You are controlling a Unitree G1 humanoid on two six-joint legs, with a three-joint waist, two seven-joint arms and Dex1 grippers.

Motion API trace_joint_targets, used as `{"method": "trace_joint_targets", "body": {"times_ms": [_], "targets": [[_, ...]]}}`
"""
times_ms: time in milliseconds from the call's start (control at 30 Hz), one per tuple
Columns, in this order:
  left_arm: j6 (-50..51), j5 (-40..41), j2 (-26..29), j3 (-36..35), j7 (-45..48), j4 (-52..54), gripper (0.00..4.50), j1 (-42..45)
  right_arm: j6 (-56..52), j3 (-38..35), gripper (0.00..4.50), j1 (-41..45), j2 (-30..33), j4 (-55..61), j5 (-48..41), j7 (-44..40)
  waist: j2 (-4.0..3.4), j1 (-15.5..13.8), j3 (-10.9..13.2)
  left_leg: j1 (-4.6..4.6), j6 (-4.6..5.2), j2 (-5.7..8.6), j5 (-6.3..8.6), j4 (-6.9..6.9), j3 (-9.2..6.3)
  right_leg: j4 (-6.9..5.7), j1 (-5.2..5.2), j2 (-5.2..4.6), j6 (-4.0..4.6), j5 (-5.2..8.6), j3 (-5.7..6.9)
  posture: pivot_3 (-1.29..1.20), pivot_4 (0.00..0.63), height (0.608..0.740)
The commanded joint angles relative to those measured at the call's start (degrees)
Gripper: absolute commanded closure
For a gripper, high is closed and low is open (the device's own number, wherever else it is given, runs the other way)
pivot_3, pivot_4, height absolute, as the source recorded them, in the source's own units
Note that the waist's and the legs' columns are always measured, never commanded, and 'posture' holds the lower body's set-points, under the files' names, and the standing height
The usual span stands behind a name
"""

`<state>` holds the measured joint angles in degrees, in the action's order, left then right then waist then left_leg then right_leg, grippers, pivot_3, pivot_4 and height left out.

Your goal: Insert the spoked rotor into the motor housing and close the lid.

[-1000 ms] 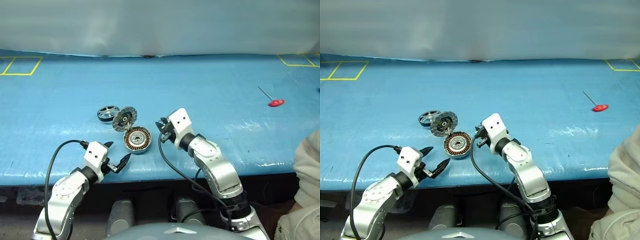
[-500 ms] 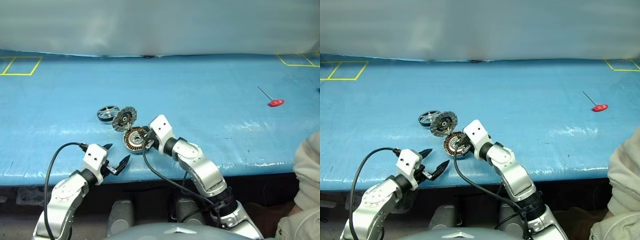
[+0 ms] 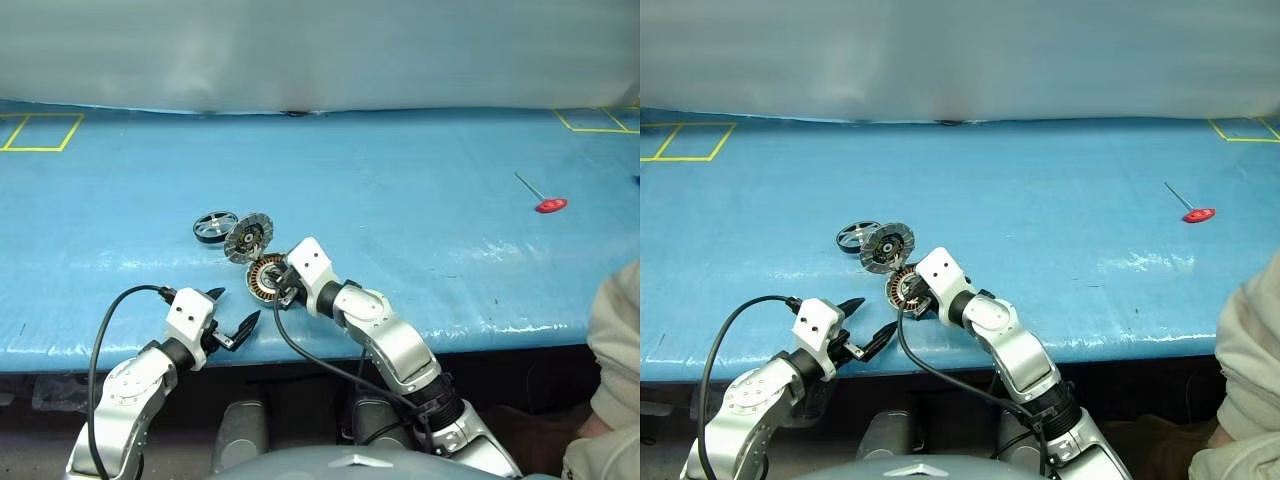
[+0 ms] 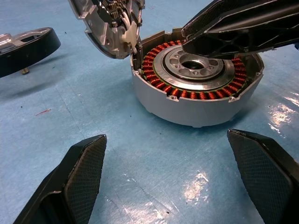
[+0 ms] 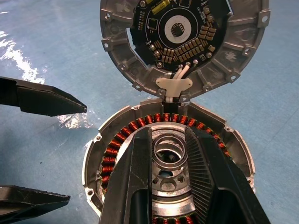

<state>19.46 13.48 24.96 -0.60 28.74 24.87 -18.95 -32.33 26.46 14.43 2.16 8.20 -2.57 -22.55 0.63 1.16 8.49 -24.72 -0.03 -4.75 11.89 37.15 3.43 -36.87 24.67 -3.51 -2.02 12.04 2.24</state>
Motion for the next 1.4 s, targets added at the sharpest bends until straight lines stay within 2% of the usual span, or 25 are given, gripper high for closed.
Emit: {"method": "trace_joint_targets", "body": {"times_ms": [33, 933, 1100, 1400], "targets": [[-1.1, -0.1, 0.0, 0.0, 0.0, 2.4, 0.0, 0.0, 2.0, -0.2, 3.83, 1.0, -1.1, -0.5, -0.2, -0.1, 0.0, 0.0, 0.0, 0.0, 0.0, 0.0, 0.0, 0.0, 0.0, 0.0, 0.0, 0.0, 0.0, 0.0, 0.0, 0.0, 0.15, 0.74], [-1.2, -0.2, -0.5, 0.3, -0.5, 1.8, 0.0, 0.9, 2.2, -0.9, 3.83, 0.5, -1.3, -3.3, -0.9, -1.0, 0.0, 0.0, 0.0, 0.01, 0.0, 0.0, 0.0, 0.0, 0.0, 0.0, 0.0, 0.0, 0.0, 0.0, 0.0, 0.0, 0.15, 0.74], [-1.1, -0.1, -0.4, 0.5, -0.5, 1.9, 0.0, 1.0, 1.6, -2.1, 2.17, 0.9, -1.9, -1.6, -2.0, -1.3, 0.0, 0.0, 0.0, 0.0, 0.0, 0.0, 0.0, 0.0, 0.0, 0.0, 0.0, 0.0, 0.0, 0.0, 0.0, 0.0, 0.15, 0.74], [-1.2, 0.0, -0.3, 0.7, 0.1, 1.4, 0.0, 1.8, -1.6, -3.9, 2.17, 1.7, -2.1, 7.3, -3.9, -0.8, -0.01, 0.0, 0.0, -0.02, 0.0, 0.0, 0.0, -0.01, 0.0, 0.0, 0.01, 0.0, 0.0, 0.0, 0.0, 0.0, 0.15, 0.74]]}}
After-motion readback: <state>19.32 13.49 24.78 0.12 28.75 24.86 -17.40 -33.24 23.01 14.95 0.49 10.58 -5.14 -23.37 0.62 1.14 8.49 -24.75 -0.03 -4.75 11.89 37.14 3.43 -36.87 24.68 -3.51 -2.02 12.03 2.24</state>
